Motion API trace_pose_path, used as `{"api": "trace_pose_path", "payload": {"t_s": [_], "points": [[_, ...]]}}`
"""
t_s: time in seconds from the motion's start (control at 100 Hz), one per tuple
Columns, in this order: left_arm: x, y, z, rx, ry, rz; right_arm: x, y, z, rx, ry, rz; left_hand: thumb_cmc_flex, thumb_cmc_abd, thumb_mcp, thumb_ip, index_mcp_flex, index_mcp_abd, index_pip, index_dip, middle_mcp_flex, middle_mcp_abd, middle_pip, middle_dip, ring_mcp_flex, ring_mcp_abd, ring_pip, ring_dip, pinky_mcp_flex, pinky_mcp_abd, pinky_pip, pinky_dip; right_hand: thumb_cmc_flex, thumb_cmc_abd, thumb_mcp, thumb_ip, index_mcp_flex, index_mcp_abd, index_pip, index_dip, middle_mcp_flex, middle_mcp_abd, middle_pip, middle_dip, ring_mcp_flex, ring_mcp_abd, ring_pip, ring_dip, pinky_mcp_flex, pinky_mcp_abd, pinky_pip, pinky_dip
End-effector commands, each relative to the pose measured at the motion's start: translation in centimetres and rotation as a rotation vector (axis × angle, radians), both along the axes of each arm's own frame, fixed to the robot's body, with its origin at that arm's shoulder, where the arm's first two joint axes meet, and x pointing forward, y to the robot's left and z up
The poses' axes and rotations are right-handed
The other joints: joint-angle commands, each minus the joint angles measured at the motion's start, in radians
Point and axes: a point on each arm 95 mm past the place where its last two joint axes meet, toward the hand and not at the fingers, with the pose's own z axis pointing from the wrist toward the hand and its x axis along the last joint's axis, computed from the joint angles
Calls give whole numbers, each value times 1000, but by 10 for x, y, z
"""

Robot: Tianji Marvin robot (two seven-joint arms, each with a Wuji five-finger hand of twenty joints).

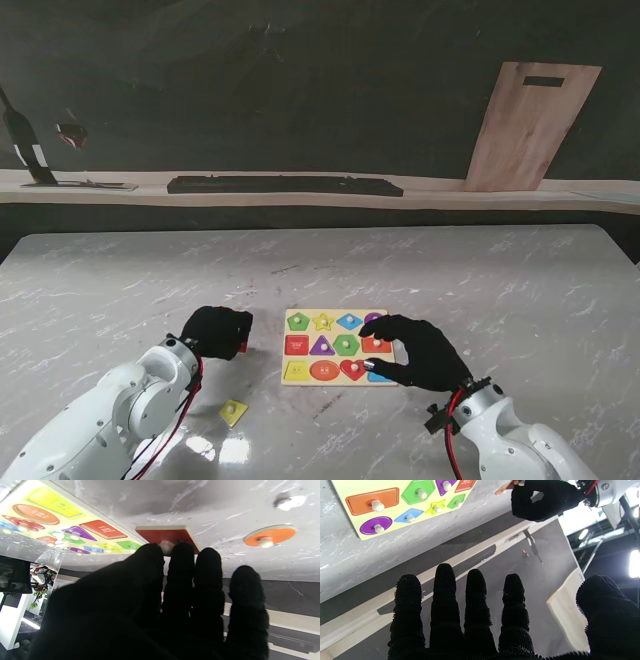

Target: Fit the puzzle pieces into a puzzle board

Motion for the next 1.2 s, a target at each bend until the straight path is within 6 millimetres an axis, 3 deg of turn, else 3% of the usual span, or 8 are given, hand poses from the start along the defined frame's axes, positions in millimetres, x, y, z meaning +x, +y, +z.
{"api": "trace_pose_path", "payload": {"t_s": [0.0, 0.62, 1.19], "points": [[5, -15, 13, -27, -9, -14, -3, 1, 0, 15, -1, 4, -1, -8, 53, 37, -35, 23, 29, 18, -7, 28, 18, 19, 3, 9, 31, 13, -6, 19, 41, 22, 13, 25, -22, 19, 25, -17, 2, 3, 13, -5, 4, 0, -12, -27, 3, 11, -13, -12, 0, 16], [22, -86, 13, -58, 111, 27, -4, -12, 1, 121, 17, -23, 14, -4, 55, 33, -47, 43, 33, 32, -23, 47, 35, 23, -11, 31, 48, 8, -20, 43, 46, 41, 18, 26, -25, 21, 22, -15, 0, 4, 11, -2, 4, 0, -14, -24, 4, 11, -17, -12, -1, 16], [30, -108, -5, -78, 134, 33, -4, -12, 3, 129, 22, -22, 15, -9, 62, 30, -51, 45, 43, 35, -26, 48, 48, 23, -10, 35, 56, 5, -22, 50, 43, 51, 20, 27, -25, 22, 22, -15, 1, 5, 11, -4, 4, 0, -15, -24, 4, 11, -16, -10, 0, 16]]}}
